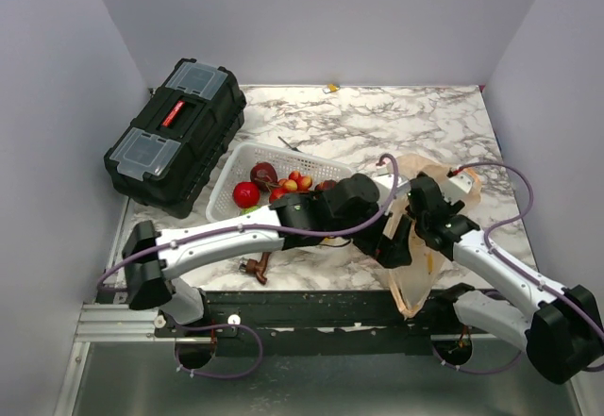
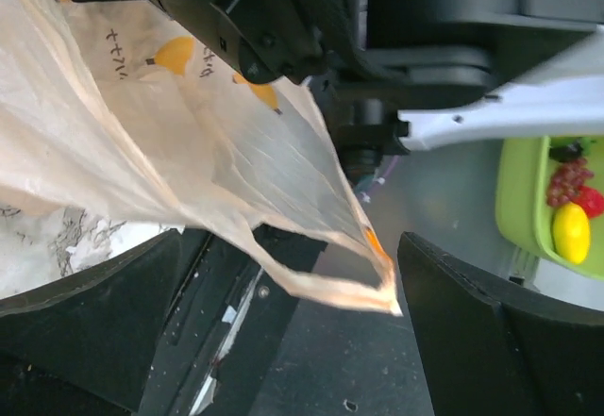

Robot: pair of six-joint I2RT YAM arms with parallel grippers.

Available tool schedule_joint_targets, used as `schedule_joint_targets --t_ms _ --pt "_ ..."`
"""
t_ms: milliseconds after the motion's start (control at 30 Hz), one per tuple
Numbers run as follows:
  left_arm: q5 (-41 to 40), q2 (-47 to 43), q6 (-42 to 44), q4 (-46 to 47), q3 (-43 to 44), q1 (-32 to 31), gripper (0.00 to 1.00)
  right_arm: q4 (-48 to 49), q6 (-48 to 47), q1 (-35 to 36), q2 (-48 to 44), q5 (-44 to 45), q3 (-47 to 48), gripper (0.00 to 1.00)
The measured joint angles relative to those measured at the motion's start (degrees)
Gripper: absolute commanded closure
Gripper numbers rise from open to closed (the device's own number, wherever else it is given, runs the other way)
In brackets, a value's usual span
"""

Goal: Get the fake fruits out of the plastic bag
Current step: Take out the fake fruit from the plastic bag.

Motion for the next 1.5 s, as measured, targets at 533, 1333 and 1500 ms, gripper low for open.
schedule_joint_targets --t_ms 533,1333,1500 --pt "-0.76 10.25 2.14 -6.29 1.97 2.54 0.99 -2.14 1.36 -0.04 7.08 4.96 3.21 0.24" --pt "3.02 9.29 9.29 -9.03 -0.09 4.5 1.0 -3.04 3.23 -6.25 18.03 6.1 4.83 0.13" --pt "3.85 9.29 9.29 -8.66 -0.09 4.52 1.0 -1.42 1.53 -6.58 19.06 5.38 4.83 0.38"
